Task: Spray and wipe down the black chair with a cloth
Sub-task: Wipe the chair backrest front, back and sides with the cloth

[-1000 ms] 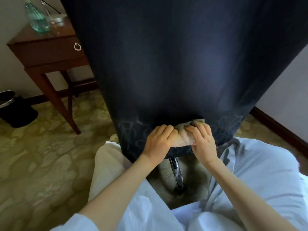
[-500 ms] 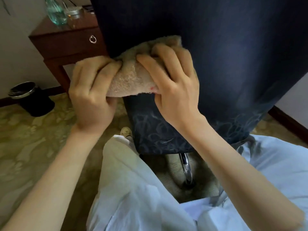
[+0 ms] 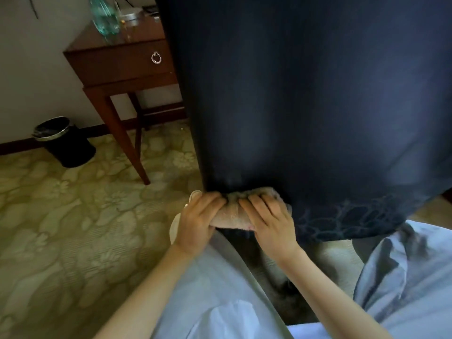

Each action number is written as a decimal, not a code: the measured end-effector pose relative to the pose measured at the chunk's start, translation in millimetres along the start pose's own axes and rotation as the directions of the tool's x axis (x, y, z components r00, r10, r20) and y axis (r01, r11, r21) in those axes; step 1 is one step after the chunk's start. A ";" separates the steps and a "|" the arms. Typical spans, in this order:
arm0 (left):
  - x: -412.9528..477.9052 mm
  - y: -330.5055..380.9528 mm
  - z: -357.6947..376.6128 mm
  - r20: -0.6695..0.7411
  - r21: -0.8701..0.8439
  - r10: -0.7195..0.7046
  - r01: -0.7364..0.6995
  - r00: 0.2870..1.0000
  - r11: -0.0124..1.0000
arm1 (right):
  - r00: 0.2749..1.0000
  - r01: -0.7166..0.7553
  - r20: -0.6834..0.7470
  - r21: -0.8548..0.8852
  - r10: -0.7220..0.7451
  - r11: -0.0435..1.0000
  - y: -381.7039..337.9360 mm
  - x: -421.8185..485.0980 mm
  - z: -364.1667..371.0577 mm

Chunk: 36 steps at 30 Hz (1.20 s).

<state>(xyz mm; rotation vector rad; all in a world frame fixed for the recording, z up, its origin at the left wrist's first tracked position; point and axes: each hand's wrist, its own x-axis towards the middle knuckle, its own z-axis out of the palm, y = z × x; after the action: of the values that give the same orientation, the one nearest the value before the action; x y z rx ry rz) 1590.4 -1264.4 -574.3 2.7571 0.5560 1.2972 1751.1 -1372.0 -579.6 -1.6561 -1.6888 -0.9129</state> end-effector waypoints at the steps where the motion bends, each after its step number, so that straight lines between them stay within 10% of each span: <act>1: -6.3 0.5 7.4 0.011 0.026 0.008 -0.009 1.000 1.000 | 0.999 -0.013 0.043 0.002 0.013 1.000 0.2 -12.3 6.3; 9: 2.8 7.7 -5.3 0.066 0.018 -0.035 0.034 0.997 0.999 | 0.979 -0.201 0.010 0.120 0.202 0.972 -15.9 1.8 -3.9; 23: 146.9 54.8 -117.9 -0.425 0.126 0.176 -0.135 0.888 0.983 | 0.924 -0.063 -0.371 0.088 0.092 0.994 -2.6 155.2 -119.0; 36: -12.6 17.4 1.8 0.054 0.021 0.001 -0.002 0.999 1.000 | 0.992 -0.127 0.036 0.121 0.124 0.984 -13.1 -41.0 13.2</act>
<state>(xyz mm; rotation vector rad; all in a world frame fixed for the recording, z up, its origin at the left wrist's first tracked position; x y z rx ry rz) 1589.6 -1284.7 -581.4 2.8007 0.5669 1.2208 1740.5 -1385.2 -621.2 -1.6787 -1.6057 -0.7137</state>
